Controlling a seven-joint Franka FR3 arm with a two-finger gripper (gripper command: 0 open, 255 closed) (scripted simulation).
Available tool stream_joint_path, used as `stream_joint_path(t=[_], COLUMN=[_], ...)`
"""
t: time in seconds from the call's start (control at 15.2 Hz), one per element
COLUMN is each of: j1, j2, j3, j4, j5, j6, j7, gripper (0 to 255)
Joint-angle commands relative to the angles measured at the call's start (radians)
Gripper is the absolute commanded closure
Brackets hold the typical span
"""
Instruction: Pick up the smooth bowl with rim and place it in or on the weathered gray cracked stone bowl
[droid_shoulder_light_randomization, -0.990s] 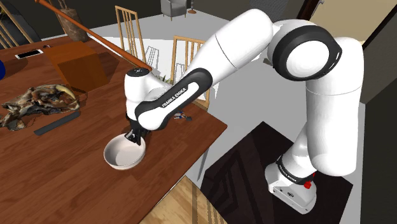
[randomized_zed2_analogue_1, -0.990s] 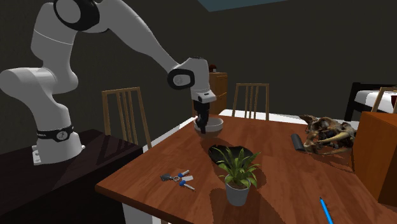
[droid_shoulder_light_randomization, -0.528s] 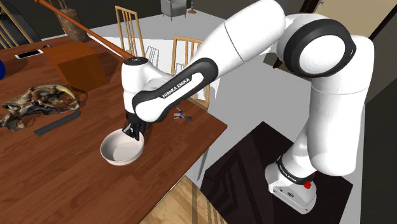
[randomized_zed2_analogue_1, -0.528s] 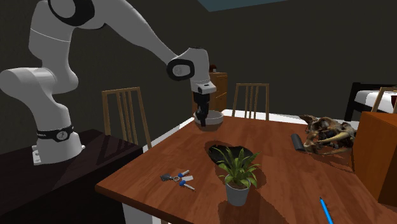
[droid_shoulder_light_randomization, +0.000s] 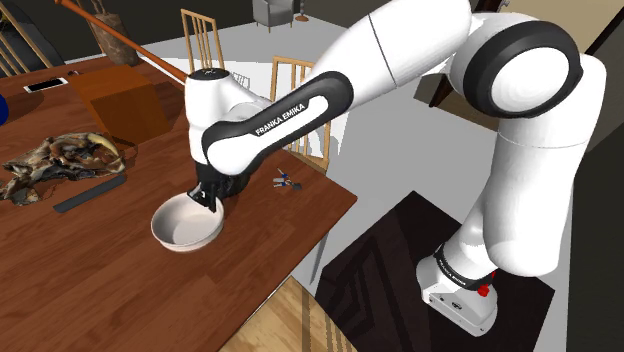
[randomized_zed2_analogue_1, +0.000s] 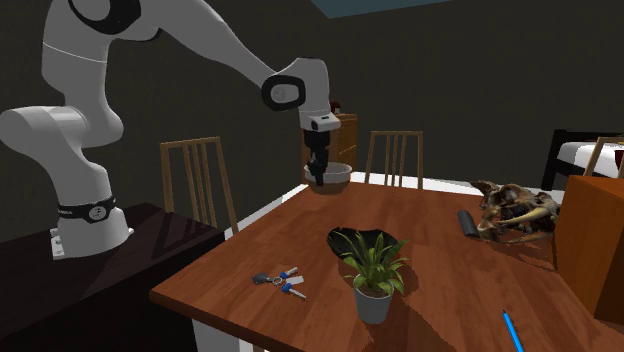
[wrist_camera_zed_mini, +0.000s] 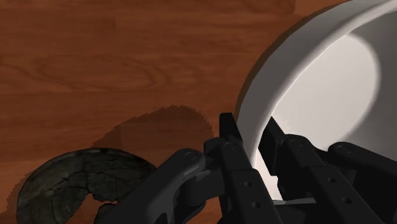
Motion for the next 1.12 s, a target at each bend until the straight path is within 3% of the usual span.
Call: stream_joint_path(t=[0.0,0.13,0.53,1.06], j1=[-0.002,-0.004,-0.085,-0.176], j2=[-0.017,-0.03,0.021,0.141], j3=[0.003,0.005,-0.028,-0.069], j4=[0.007,0.016,0.118,0.337], j5=[0.005,0.008,0.019,0.018], j6=[-0.023,-0.045,-0.109,-0.226], j7=[-0.001,-0.001,-0.122,-0.26], gripper=[255,255,255,255])
